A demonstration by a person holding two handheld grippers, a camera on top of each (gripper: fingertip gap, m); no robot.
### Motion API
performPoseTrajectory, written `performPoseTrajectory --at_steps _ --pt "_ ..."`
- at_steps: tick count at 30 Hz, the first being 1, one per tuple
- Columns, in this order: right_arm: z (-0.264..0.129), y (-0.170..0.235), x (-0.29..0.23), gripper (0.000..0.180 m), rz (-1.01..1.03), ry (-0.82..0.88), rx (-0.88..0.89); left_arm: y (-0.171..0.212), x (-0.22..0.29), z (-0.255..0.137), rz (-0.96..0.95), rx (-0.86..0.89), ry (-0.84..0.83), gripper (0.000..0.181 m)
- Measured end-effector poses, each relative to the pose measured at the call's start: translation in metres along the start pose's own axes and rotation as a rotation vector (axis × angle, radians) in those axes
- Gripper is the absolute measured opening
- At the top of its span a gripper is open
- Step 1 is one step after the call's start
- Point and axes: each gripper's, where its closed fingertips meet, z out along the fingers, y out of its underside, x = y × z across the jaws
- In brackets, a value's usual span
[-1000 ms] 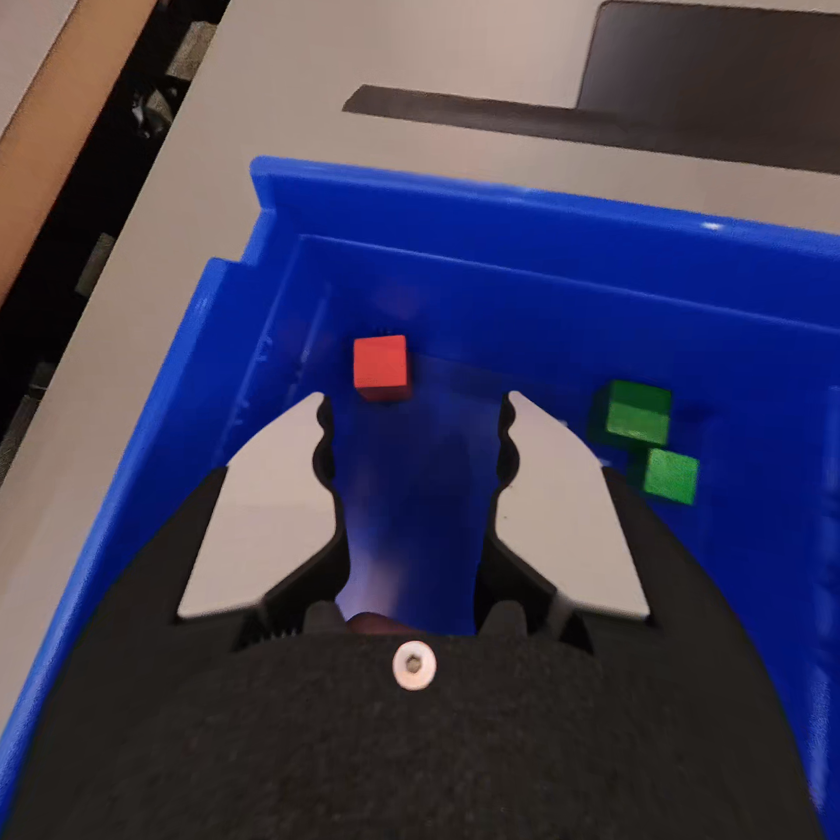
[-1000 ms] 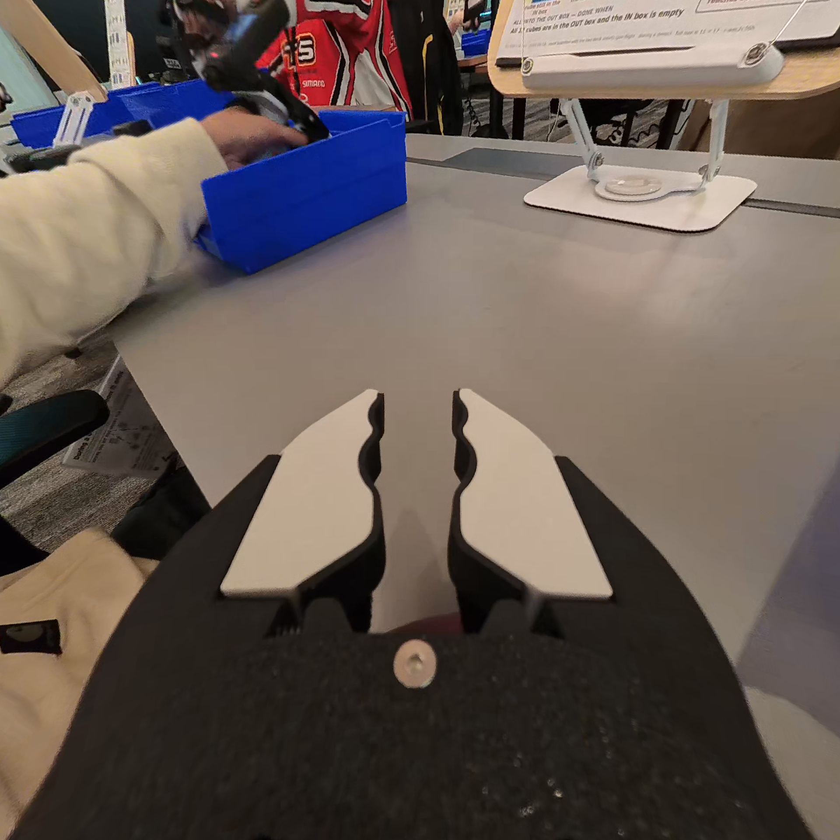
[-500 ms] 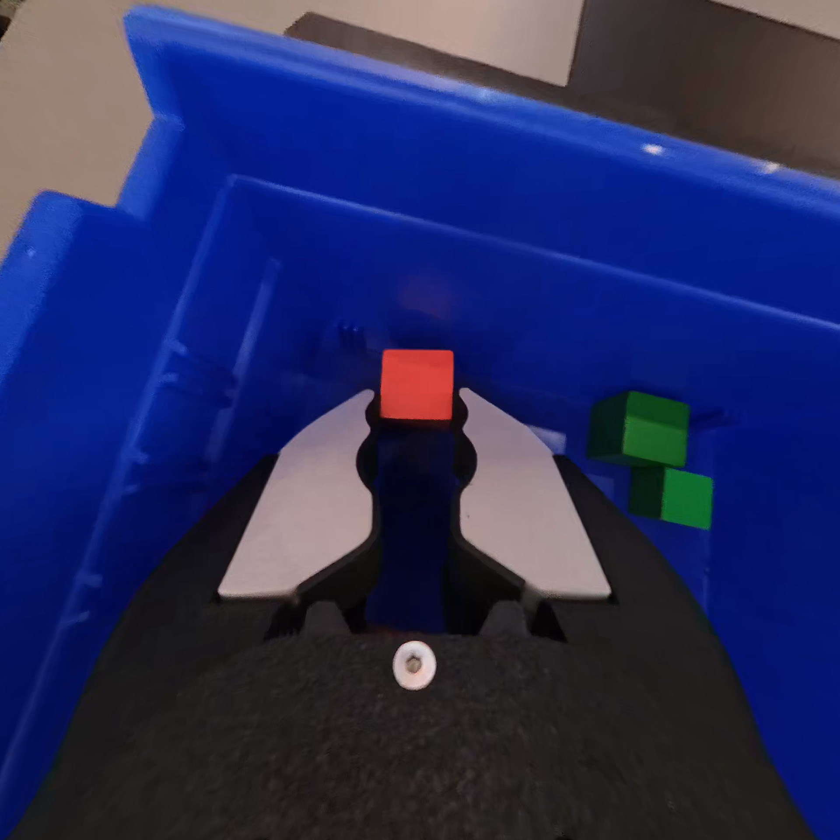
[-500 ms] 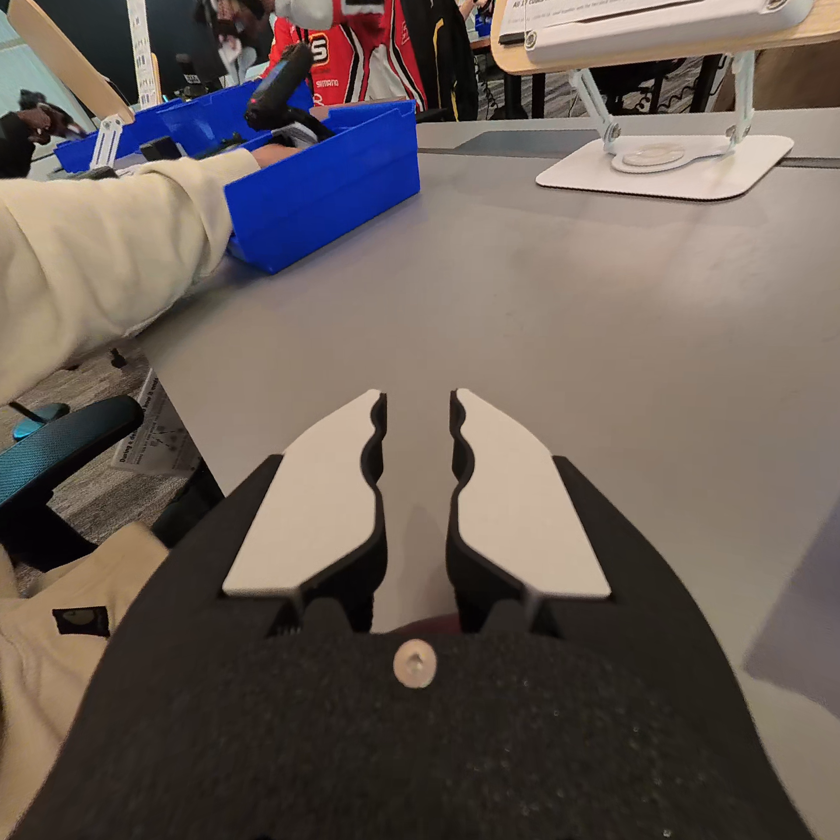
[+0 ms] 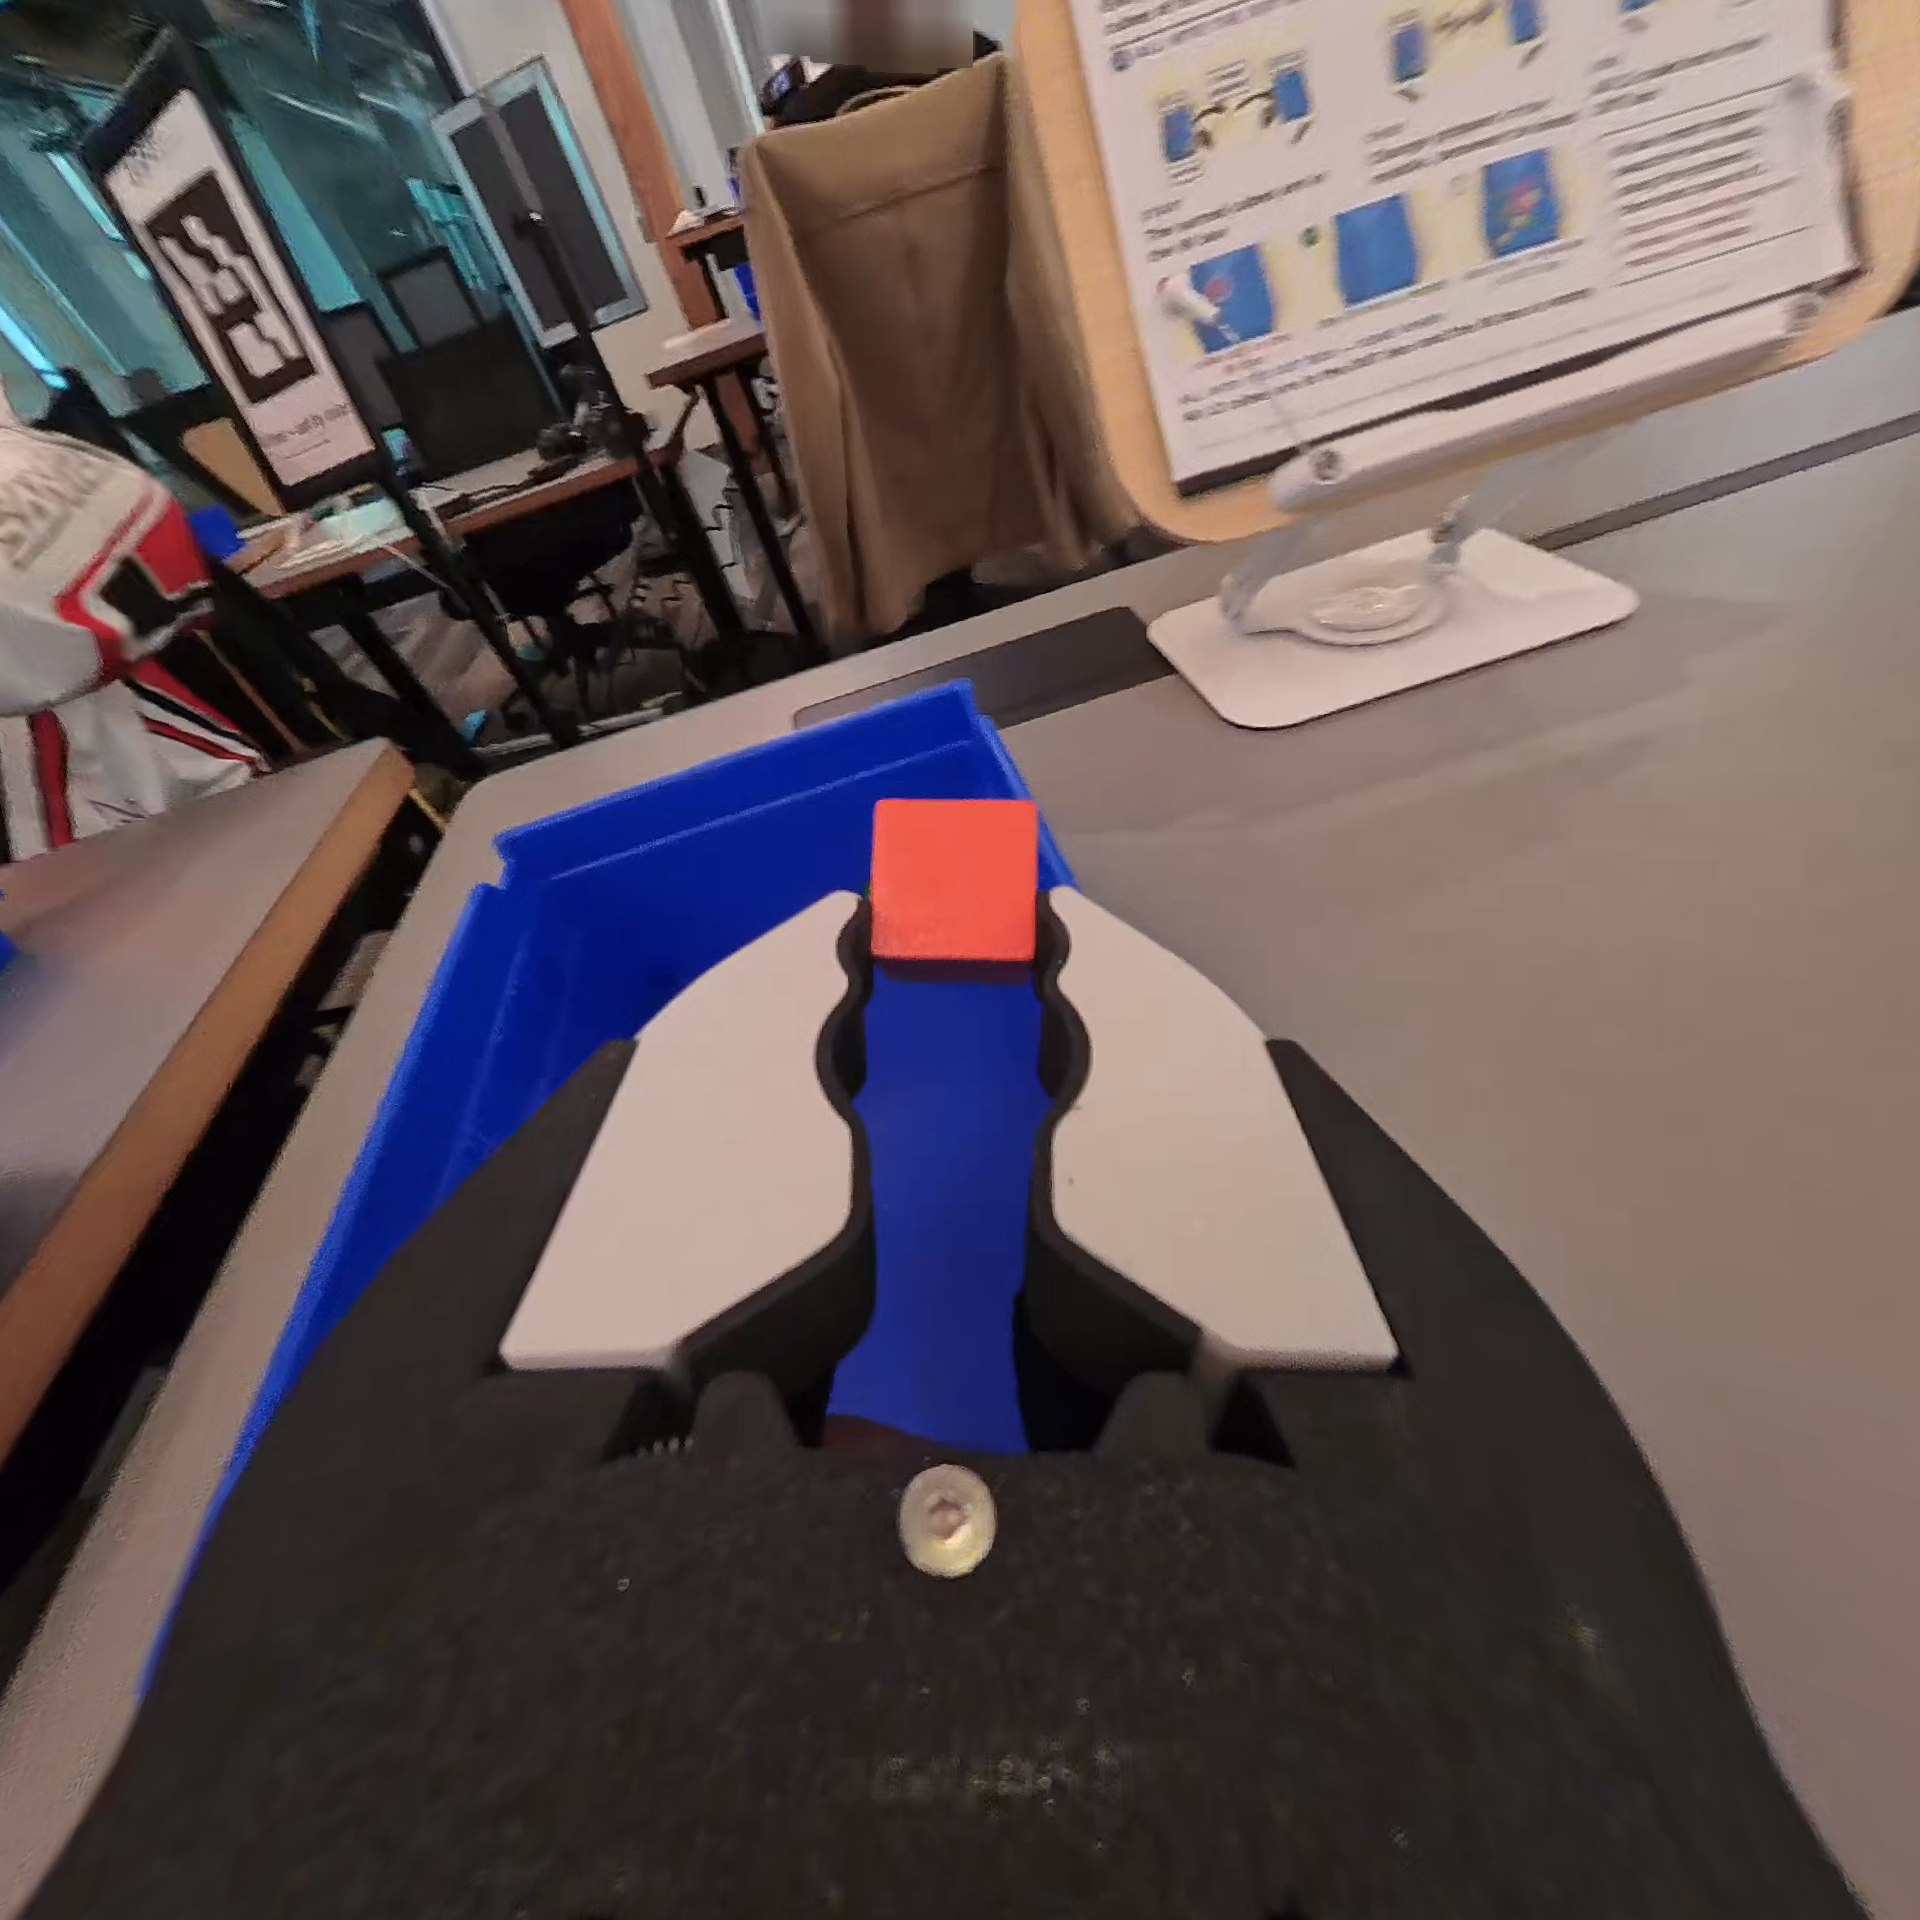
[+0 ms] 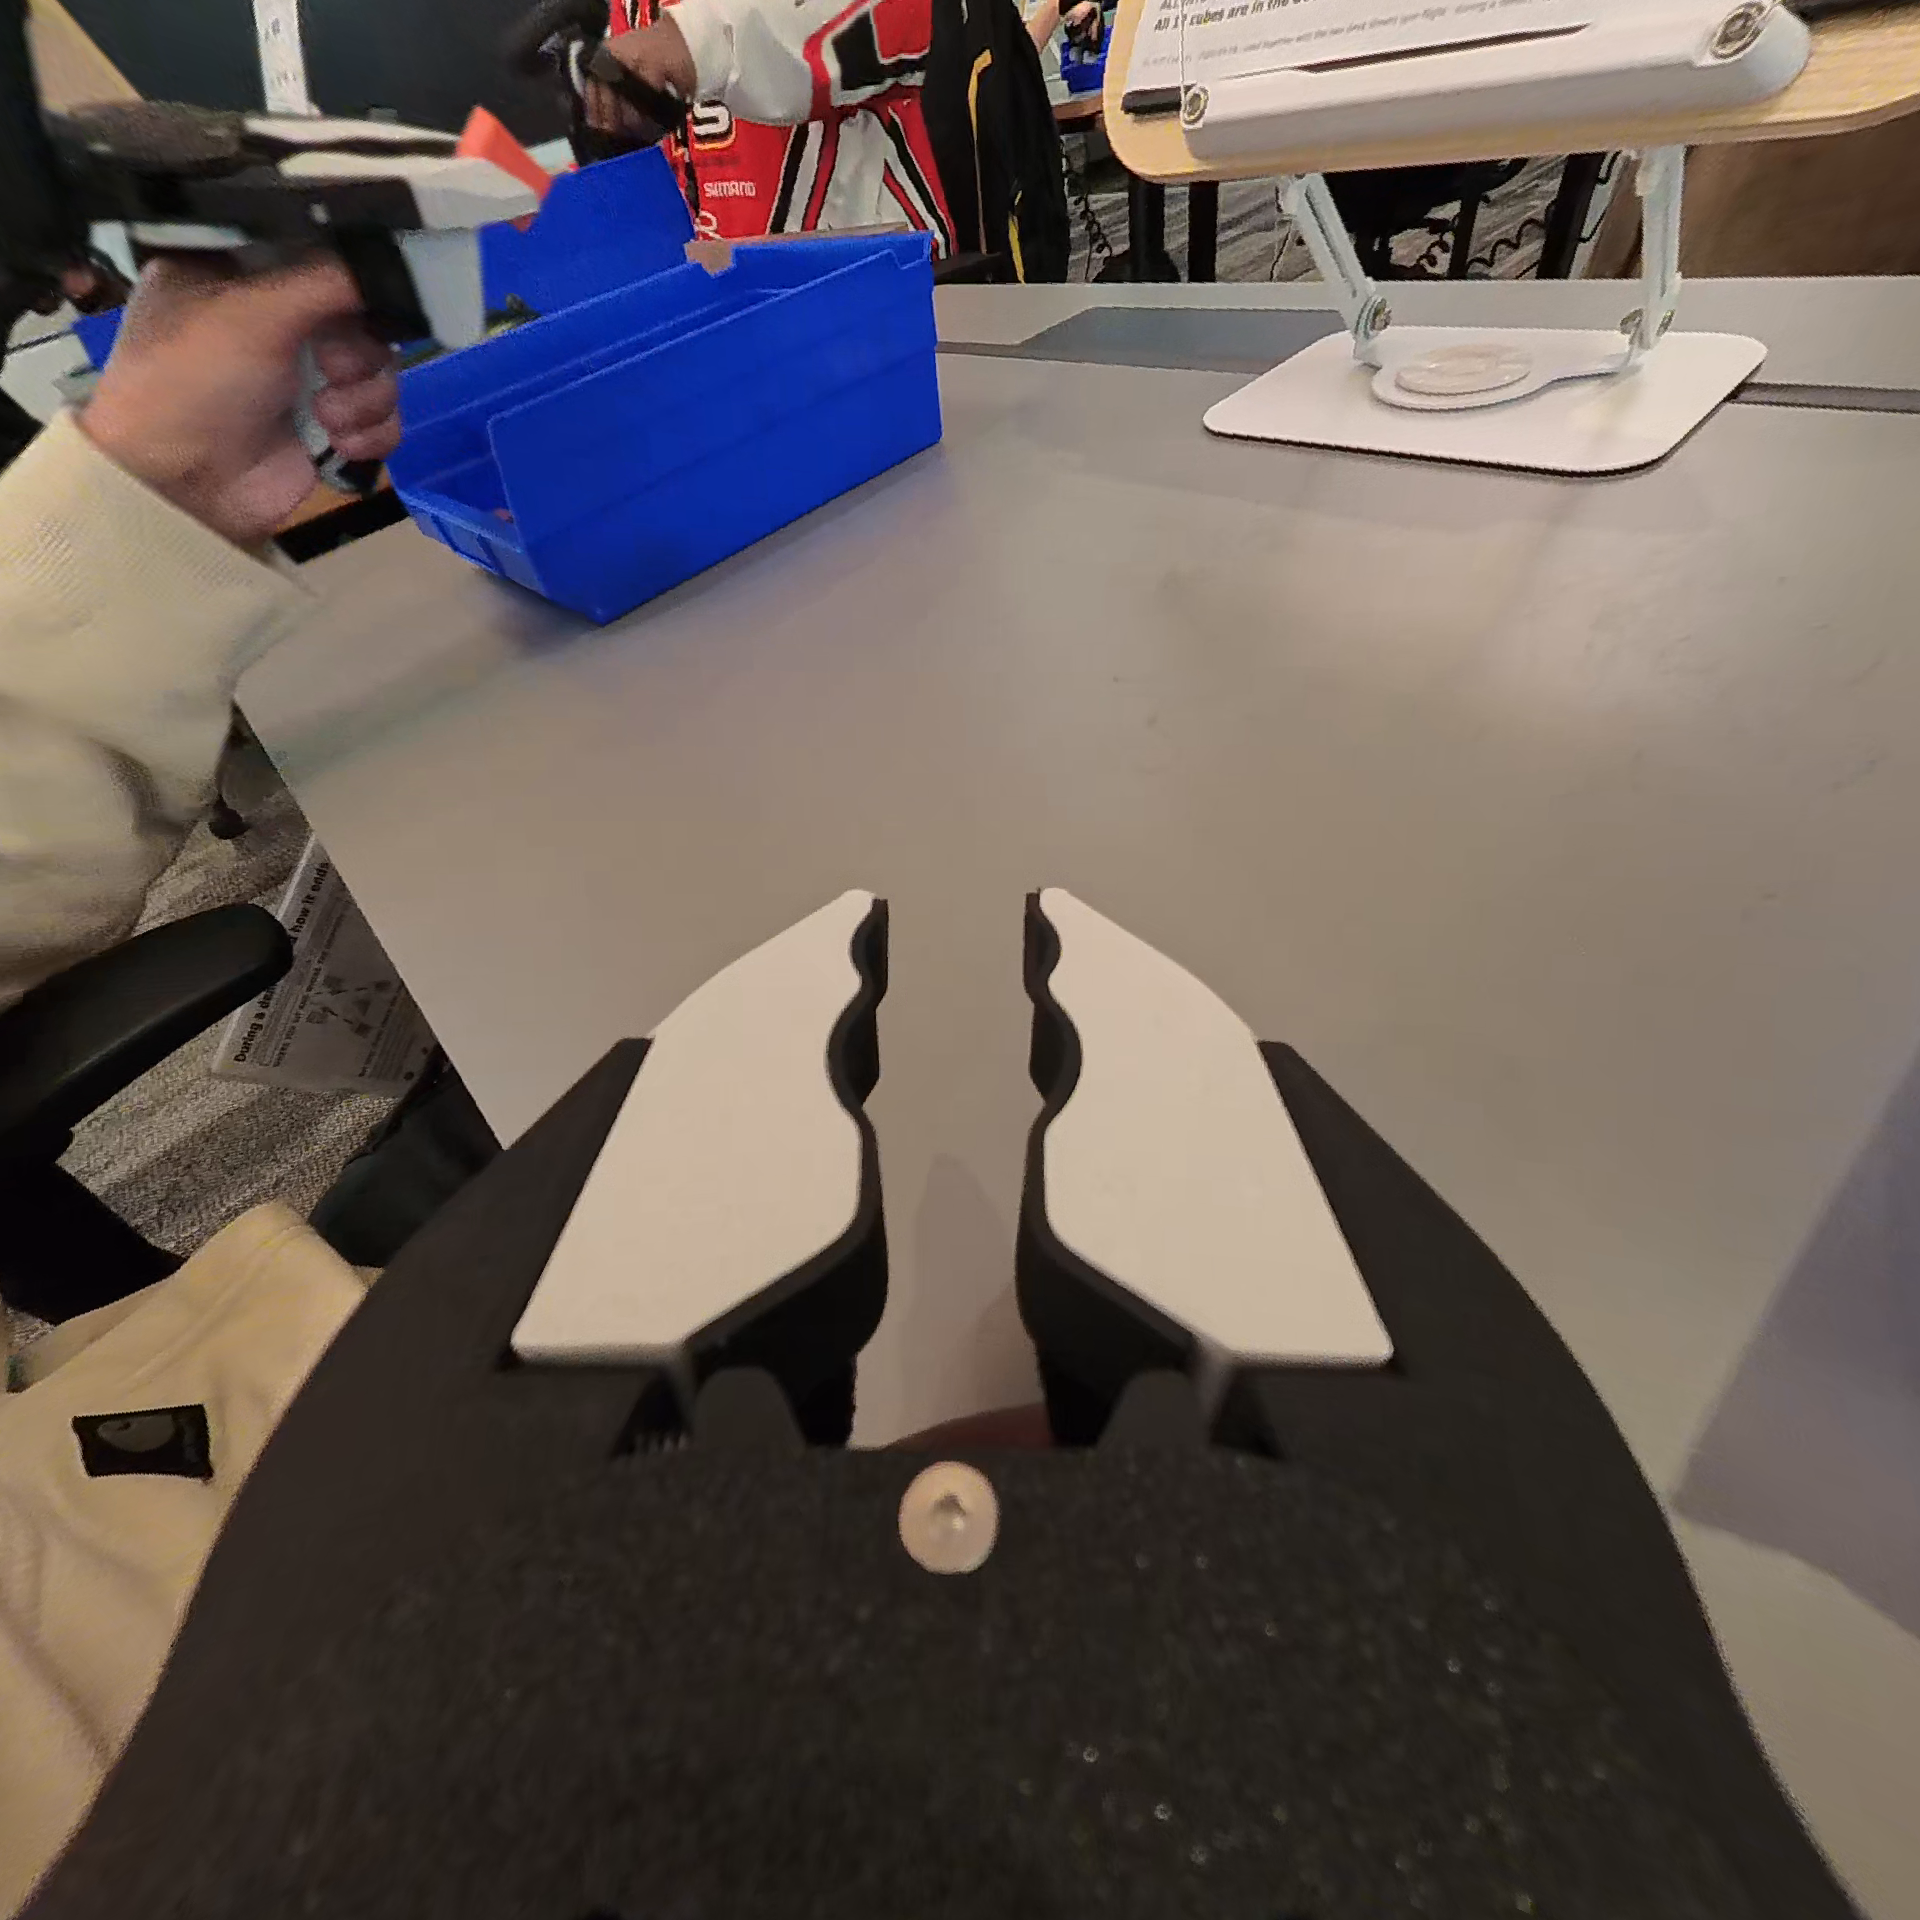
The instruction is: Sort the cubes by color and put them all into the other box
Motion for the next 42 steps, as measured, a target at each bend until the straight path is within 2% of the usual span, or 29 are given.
performPoseTrajectory --at_steps 7,9,10,12,13,15,17,21,25,28,30,32,33,35,38,42 --pt "0.009 0.002 -0.01 0.025 0.035 -0.034 -0.019 0.013 0.021 -0.017 -0.028 0.01 0.168 0.029" --pt "0.011 0.0 -0.01 0.026 0.0 -0.034 -0.016 0.015 0.04 -0.017 -0.086 -0.026 0.313 0.029" --pt "0.012 -0.004 -0.009 0.026 -0.08 -0.015 -0.013 0.009 0.051 -0.018 -0.136 -0.015 0.396 0.029" --pt "0.018 -0.018 -0.009 0.027 -0.322 0.016 0.014 -0.005 0.091 -0.026 -0.235 -0.06 0.685 0.029" --pt "0.021 -0.028 -0.02 0.028 -0.443 -0.032 0.046 -0.013 0.112 -0.031 -0.292 -0.098 0.828 0.029" --pt "0.03 -0.05 -0.039 0.033 -0.621 -0.107 0.13 -0.035 0.153 -0.042 -0.43 -0.173 1.106 0.029" --pt "0.042 -0.078 -0.051 0.037 -0.752 -0.112 0.237 -0.053 0.19 -0.049 -0.525 -0.243 1.312 0.029" --pt "0.069 -0.125 -0.068 0.041 -0.856 -0.091 0.419 -0.078 0.249 -0.059 -0.598 -0.268 1.534 0.029" --pt "0.089 -0.136 -0.068 0.047 -0.881 -0.03 0.448 -0.096 0.275 -0.064 -0.756 -0.241 1.659 0.029" --pt "0.09 -0.139 -0.069 0.044 -0.907 0.033 0.497 -0.097 0.289 -0.063 -0.847 -0.255 1.692 0.029" --pt "0.092 -0.143 -0.058 0.029 -0.919 0.14 0.496 -0.097 0.296 -0.065 -0.908 -0.263 1.729 0.029" --pt "0.087 -0.143 -0.06 0.029 -0.896 0.117 0.507 -0.099 0.298 -0.067 -0.955 -0.266 1.754 0.029" --pt "0.086 -0.143 -0.057 0.029 -0.895 0.141 0.5 -0.097 0.299 -0.067 -0.953 -0.267 1.743 0.031" --pt "0.08 -0.144 -0.053 0.029 -0.895 0.161 0.513 -0.093 0.293 -0.068 -0.913 -0.257 1.703 0.054" --pt "0.066 -0.14 -0.041 0.029 -0.823 0.159 0.488 -0.069 0.277 -0.063 -0.719 -0.229 1.475 0.06" --pt "0.043 -0.105 -0.015 0.029 -0.654 0.173 0.388 -0.008 0.226 -0.037 -0.316 -0.144 0.834 0.058"
